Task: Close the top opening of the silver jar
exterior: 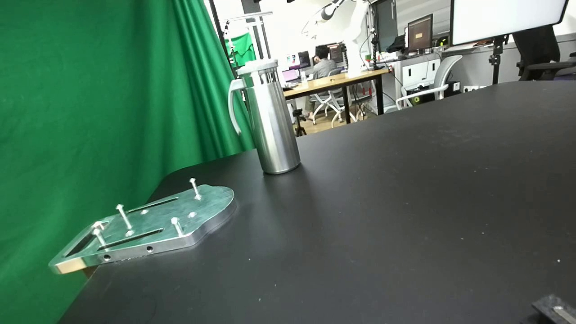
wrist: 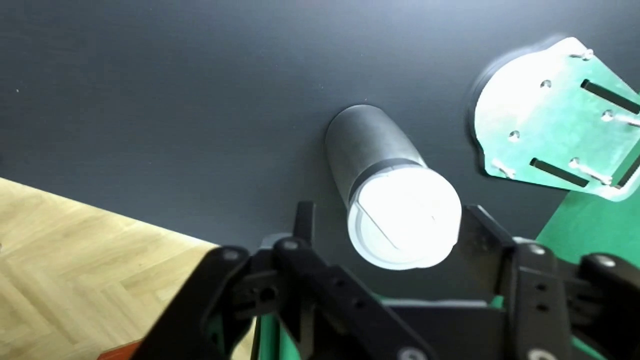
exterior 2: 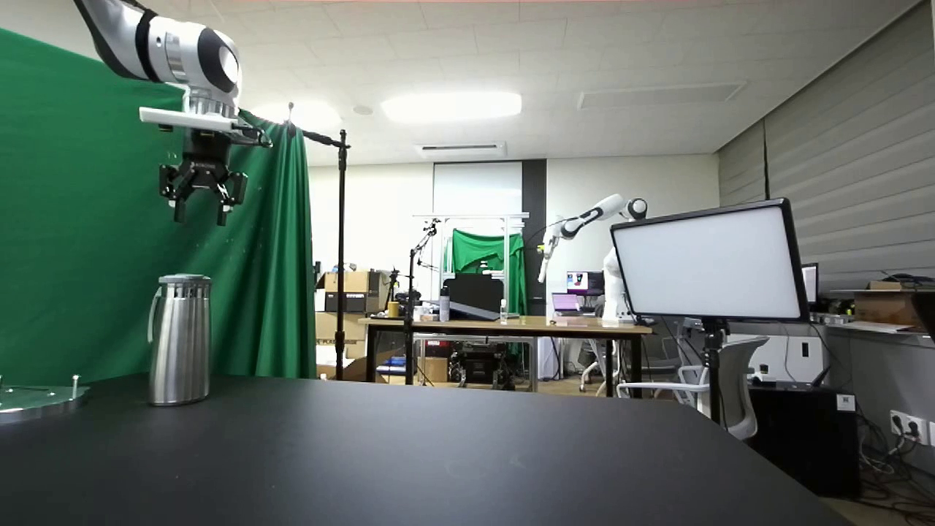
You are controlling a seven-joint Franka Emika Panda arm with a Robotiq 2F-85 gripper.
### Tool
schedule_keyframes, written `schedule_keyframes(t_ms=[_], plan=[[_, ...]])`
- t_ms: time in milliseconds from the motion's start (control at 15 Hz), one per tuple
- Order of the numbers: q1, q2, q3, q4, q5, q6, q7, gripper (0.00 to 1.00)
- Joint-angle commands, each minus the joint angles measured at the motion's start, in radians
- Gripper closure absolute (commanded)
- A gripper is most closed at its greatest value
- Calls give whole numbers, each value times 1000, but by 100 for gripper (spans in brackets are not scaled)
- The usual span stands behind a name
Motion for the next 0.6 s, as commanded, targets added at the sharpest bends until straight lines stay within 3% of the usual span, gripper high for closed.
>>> schedule_keyframes(t_ms=[0, 67, 200, 533], plan=[[-22, -103, 2, -119, 50, -19, 22, 0], [-9, -36, 2, -42, 23, -9, 3, 12], [-16, -64, 3, -77, 38, -13, 3, 0], [-17, -73, 3, -90, 40, -14, 4, 0]])
